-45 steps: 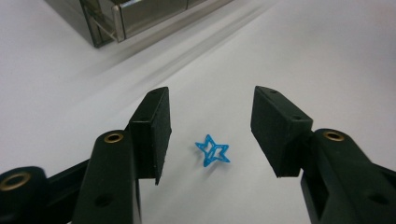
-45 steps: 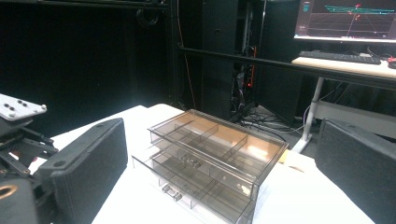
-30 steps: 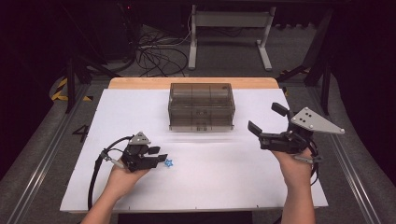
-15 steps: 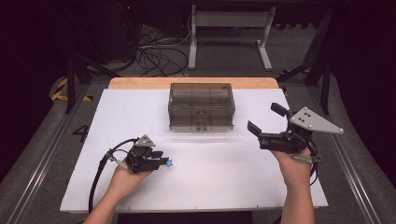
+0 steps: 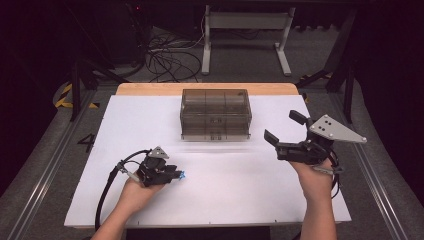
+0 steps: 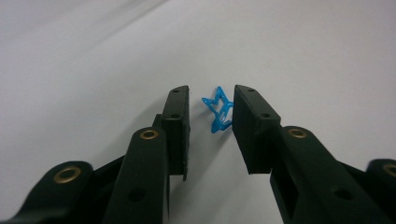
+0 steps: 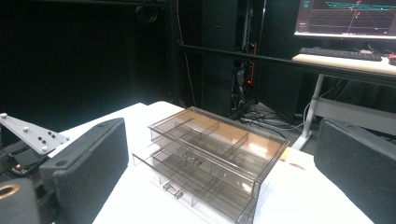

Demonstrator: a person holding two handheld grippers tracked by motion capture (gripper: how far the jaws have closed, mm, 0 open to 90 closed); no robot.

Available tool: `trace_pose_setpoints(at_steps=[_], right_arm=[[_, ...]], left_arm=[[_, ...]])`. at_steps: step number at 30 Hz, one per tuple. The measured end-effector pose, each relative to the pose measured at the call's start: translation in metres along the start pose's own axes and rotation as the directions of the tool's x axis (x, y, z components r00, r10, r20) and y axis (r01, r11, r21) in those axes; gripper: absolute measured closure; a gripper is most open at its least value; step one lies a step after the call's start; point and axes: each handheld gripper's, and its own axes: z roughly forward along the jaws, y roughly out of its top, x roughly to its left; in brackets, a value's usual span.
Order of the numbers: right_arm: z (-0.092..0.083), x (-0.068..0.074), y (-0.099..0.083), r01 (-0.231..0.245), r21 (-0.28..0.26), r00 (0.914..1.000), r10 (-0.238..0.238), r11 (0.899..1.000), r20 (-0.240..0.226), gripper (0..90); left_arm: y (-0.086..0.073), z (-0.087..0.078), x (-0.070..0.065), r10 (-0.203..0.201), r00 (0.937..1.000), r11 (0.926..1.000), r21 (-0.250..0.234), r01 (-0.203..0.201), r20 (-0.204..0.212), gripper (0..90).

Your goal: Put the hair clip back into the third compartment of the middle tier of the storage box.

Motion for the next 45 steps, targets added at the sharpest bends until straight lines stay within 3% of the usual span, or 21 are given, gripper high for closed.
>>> trace_pose_setpoints(at_steps=[11, 15, 19, 32, 42, 45], right_arm=[[0.000, 0.001, 0.000, 0.002, -0.002, 1.0000, -0.002, 1.000, -0.002, 3.7], [0.000, 0.001, 0.001, 0.004, -0.002, 1.0000, -0.004, 1.000, -0.004, 3.8], [0.000, 0.001, 0.001, 0.002, -0.002, 1.0000, -0.002, 1.000, -0.003, 3.8], [0.000, 0.001, 0.001, 0.001, -0.006, 1.0000, -0.001, 1.000, -0.007, 3.8], [0.002, 0.001, 0.000, 0.000, -0.001, 1.0000, 0.000, 1.000, -0.009, 3.8], [0.002, 0.001, 0.000, 0.005, 0.000, 0.9999, -0.005, 1.000, -0.011, 3.8]], left_arm=[[0.000, 0.004, -0.005, 0.031, 0.9995, 0.9994, 0.015, -0.031, 0.001, 77.7], [0.000, 0.002, -0.006, 0.044, 0.9989, 0.9990, 0.010, -0.044, 0.018, 84.6], [0.000, 0.001, -0.007, 0.056, 0.9981, 0.9984, 0.006, -0.056, 0.025, 85.8], [0.004, -0.008, -0.012, 0.070, 0.9964, 0.9955, -0.066, -0.067, 0.046, 87.4], [0.010, -0.017, -0.025, 0.103, 0.9944, 0.9875, -0.123, -0.099, 0.026, 87.6], [0.014, -0.020, -0.030, 0.130, 0.9913, 0.9824, -0.138, -0.126, 0.019, 87.7]])
